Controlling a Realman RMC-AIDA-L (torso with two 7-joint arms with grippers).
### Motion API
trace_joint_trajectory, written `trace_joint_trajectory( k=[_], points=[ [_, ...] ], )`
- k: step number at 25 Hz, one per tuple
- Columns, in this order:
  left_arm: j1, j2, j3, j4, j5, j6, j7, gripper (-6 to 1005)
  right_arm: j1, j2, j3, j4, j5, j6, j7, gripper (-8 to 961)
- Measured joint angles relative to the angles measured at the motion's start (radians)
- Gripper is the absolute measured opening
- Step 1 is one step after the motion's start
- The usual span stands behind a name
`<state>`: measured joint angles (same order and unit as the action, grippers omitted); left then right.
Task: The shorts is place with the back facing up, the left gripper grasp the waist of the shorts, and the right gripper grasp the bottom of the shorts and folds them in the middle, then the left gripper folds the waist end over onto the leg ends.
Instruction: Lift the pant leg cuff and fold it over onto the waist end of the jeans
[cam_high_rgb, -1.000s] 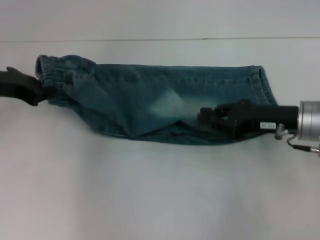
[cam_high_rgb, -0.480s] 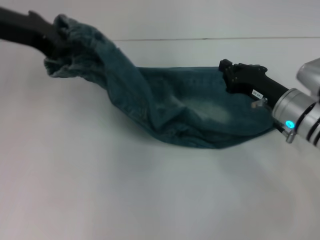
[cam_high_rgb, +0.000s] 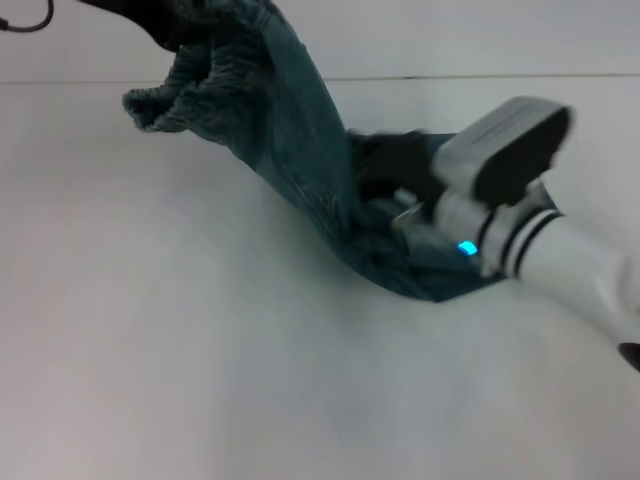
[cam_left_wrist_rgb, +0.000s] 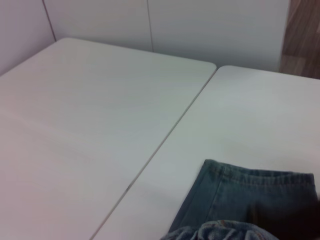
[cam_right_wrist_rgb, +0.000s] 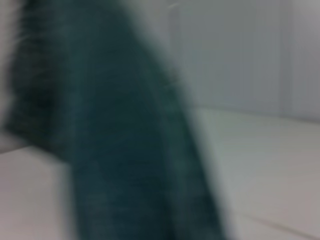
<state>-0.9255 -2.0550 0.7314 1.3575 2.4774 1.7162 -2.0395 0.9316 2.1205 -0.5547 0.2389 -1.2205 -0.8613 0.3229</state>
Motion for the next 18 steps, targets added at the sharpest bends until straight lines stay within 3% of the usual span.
trace_joint_trajectory(
  k=[4,11,18],
  points=[
    [-0.014,0.0,0.007,-0.003,0.003,0.001,0.0,98,0.067,0.001,0.134,0.099,-0.242,0.043,-0.005,25],
    [0.001,-0.001,0.022,-0.003,0.006,0.001,0.0,99,0.054,0.001,0.485,0.19,-0.724,0.131,-0.006,23],
    [0.033,-0.007,0.055,-0.009,0.001,-0.004,0.008,99,0.012,0.0,0.577,0.2,-0.86,0.152,0.002,23]
  ],
)
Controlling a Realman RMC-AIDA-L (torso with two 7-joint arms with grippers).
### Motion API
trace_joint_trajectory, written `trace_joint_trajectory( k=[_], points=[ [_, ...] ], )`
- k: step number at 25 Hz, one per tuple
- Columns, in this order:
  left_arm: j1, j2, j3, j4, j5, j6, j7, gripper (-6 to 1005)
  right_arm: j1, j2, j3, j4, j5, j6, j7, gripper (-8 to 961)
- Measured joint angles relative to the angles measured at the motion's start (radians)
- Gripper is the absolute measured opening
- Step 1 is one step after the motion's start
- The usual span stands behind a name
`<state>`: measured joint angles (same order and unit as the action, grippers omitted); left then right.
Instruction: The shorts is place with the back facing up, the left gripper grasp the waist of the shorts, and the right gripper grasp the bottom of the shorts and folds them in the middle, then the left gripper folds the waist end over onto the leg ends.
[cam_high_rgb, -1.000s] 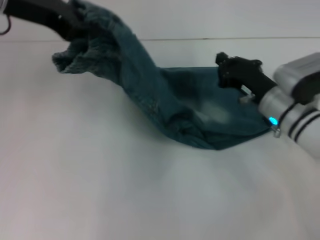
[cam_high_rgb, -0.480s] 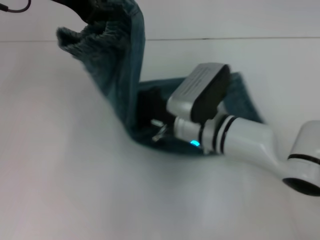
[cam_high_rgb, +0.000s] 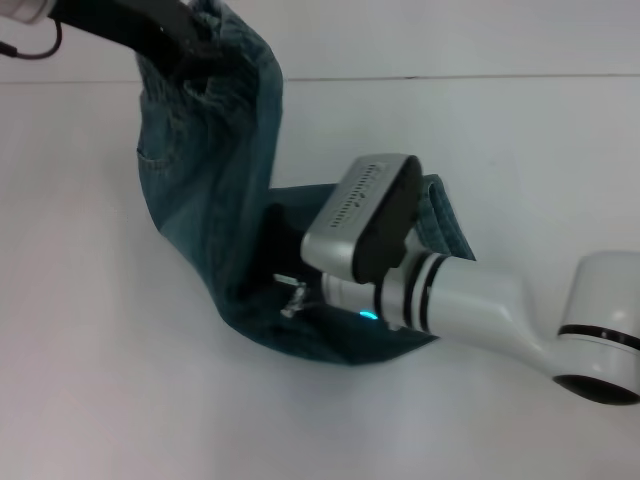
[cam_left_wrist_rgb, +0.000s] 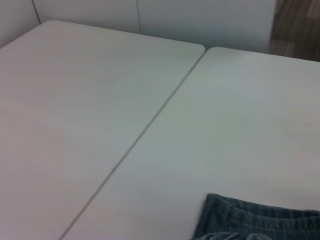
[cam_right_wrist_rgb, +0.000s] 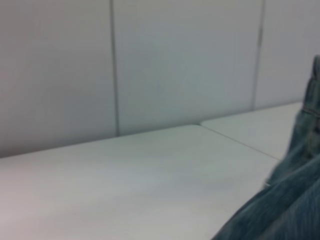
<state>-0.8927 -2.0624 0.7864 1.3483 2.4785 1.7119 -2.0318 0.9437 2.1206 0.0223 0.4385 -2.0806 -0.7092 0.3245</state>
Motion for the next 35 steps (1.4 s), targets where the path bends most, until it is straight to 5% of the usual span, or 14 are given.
trace_joint_trajectory(
  k=[7,15,20,27,33,35],
  points=[
    [0.013,-0.035,0.049,0.0,-0.001,0.004,0.01,98,-0.145,-0.009,0.09,-0.113,-0.002,-0.101,-0.001,22],
    [0.009,-0.099,0.11,-0.038,-0.008,-0.036,0.043,98,-0.277,-0.021,0.393,-0.307,0.004,-0.285,-0.001,22],
    [0.021,-0.103,0.236,-0.152,-0.075,-0.141,0.043,96,-0.306,-0.03,0.529,-0.396,0.067,-0.386,0.035,23],
    [0.018,-0.104,0.323,-0.34,-0.239,-0.336,0.042,95,-0.311,-0.03,0.539,-0.431,0.082,-0.398,0.086,25],
    [0.025,-0.104,0.423,-0.391,-0.28,-0.385,0.059,94,-0.315,-0.029,0.54,-0.423,0.082,-0.395,0.088,27],
    [0.033,-0.105,0.436,-0.39,-0.282,-0.394,0.059,219,-0.313,-0.028,0.54,-0.422,0.082,-0.395,0.088,28]
  ],
)
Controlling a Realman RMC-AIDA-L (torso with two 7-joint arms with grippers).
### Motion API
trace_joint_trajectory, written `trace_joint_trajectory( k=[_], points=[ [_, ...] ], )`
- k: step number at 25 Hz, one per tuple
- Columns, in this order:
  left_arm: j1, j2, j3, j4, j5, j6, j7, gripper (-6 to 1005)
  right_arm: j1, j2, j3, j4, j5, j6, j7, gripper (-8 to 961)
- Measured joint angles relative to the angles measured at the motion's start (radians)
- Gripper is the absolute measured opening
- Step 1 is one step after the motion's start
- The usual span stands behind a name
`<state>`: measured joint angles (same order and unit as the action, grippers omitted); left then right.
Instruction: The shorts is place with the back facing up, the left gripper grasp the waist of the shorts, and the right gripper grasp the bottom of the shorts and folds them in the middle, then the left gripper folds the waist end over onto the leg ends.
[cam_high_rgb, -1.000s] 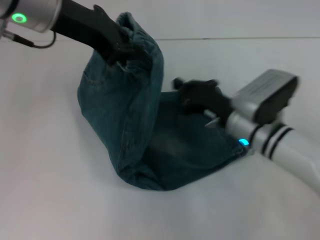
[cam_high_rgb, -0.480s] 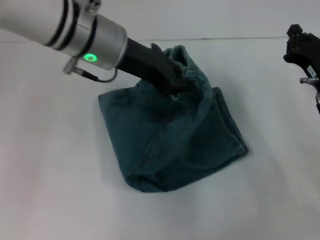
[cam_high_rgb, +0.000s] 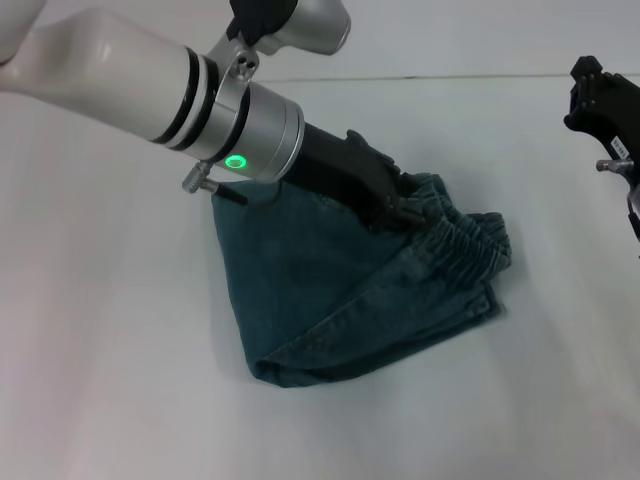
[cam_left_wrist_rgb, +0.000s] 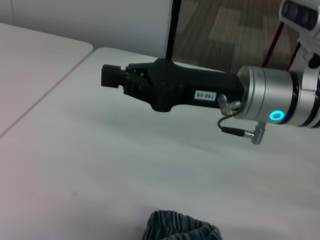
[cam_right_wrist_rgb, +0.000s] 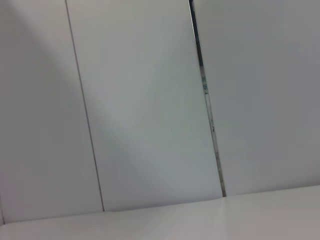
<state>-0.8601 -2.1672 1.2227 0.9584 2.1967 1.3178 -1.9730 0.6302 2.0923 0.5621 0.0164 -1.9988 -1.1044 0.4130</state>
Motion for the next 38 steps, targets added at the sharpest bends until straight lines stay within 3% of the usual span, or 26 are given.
trace_joint_trajectory(
  k=[4,8,13,18,20,23,27,31,38],
  points=[
    [0.04,0.001,-0.011,0.033,-0.031,-0.011,0.0,416,0.004,0.0,-0.003,0.001,-0.002,-0.003,0.02,30],
    [0.155,0.004,-0.065,0.118,-0.122,-0.001,0.017,587,0.01,-0.011,-0.054,-0.022,-0.013,-0.028,0.144,32],
    [0.268,0.006,-0.177,0.159,-0.22,0.047,0.033,788,0.034,-0.041,-0.298,-0.17,-0.014,-0.171,0.532,34],
    [0.361,0.009,-0.368,0.132,-0.301,0.159,0.062,936,0.065,-0.046,-0.559,-0.412,-0.014,-0.374,0.872,36],
    [0.397,0.013,-0.419,0.125,-0.309,0.196,0.075,937,0.066,-0.047,-0.68,-0.502,-0.014,-0.445,0.952,116],
    [0.448,0.027,-0.453,0.123,-0.312,0.227,0.08,938,0.038,-0.047,-0.946,-0.698,-0.015,-0.567,1.094,235],
    [0.502,0.05,-0.508,0.116,-0.303,0.314,0.079,937,-0.04,-0.047,-1.152,-0.899,-0.015,-0.668,1.158,538],
    [0.521,0.051,-0.536,0.119,-0.266,0.369,0.088,937,-0.101,-0.052,-1.203,-0.974,-0.033,-0.758,1.164,736],
    [0.522,0.044,-0.53,0.125,-0.133,0.415,0.085,935,-0.128,-0.055,-1.196,-0.981,-0.208,-0.764,1.189,853]
  ],
)
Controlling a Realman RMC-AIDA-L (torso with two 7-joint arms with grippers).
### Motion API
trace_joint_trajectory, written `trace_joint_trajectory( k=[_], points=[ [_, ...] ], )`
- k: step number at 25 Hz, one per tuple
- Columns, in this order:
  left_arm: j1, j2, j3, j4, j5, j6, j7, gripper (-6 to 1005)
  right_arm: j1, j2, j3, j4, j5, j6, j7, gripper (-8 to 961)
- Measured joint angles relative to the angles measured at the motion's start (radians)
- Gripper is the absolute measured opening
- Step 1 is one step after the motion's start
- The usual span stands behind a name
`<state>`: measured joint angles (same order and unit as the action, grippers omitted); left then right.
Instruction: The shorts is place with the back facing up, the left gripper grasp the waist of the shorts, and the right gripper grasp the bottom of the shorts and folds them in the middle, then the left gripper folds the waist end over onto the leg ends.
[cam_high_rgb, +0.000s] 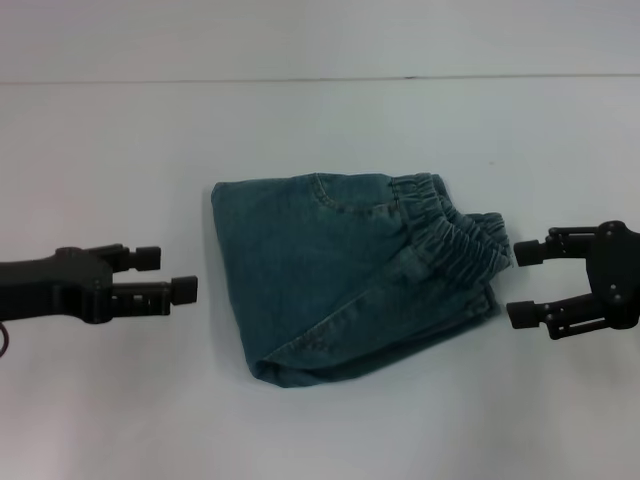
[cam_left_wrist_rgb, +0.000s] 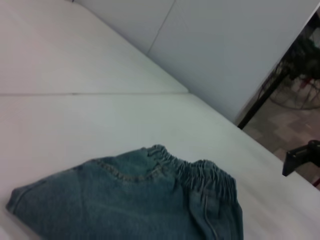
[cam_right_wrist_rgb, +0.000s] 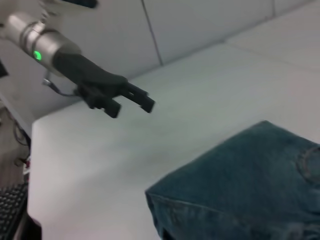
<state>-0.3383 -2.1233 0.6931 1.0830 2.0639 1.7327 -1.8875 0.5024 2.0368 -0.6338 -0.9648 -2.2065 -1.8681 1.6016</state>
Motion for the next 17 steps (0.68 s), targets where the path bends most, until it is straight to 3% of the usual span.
trace_joint_trajectory(
  k=[4,17],
  points=[
    [-0.002,-0.001,0.004,-0.003,0.011,-0.005,0.003,935,-0.001,0.007,-0.002,0.003,-0.012,0.038,0.001,920],
    [-0.007,-0.005,0.003,-0.006,0.033,0.001,-0.003,934,-0.002,0.013,-0.011,0.005,-0.013,0.066,-0.001,924]
  ],
)
